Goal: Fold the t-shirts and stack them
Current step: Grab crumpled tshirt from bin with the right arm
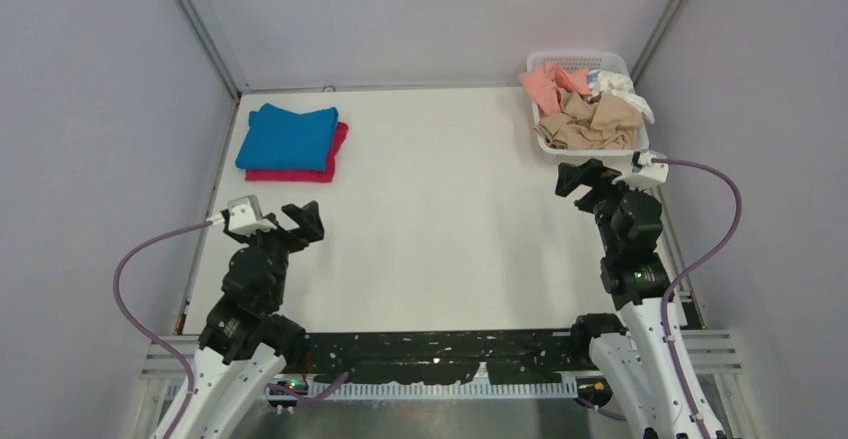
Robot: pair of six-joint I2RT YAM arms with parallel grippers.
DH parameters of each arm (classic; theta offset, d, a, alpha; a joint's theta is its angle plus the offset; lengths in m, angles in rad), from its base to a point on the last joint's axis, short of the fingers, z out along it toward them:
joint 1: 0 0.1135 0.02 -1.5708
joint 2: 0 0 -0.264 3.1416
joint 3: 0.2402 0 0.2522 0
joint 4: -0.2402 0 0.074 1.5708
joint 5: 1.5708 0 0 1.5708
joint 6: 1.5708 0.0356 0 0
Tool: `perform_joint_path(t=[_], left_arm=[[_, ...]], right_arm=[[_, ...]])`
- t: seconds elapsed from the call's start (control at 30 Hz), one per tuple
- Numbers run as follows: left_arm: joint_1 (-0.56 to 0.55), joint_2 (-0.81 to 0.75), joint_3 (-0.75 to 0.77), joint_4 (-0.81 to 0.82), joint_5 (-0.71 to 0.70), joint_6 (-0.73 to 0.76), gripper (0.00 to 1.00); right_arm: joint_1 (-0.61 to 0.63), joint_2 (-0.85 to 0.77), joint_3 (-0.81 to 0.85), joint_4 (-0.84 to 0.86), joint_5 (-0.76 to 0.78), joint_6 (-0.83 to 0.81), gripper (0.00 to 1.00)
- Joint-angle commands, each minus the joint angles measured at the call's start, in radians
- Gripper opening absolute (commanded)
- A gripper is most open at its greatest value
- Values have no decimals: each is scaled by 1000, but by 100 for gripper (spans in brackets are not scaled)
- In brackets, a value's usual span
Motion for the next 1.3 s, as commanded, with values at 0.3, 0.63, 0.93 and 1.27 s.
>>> perform_joint_path(t=[0.3,0.63,0.93,1.27], left_arm=[[-2,128,-9,177,-32,17,100],[-2,223,-15,212,-64,31,100],[-3,236,-27,224,-83,33,99],[-2,278,-29,251,-85,38,99]], right_arm=[[-2,531,402,-20,230,-119,95],[-10,1183,1025,-314,330,-129,95],[-21,1360,1106,-350,312,-40,97],[-36,1437,1076,-287,271,3,87]])
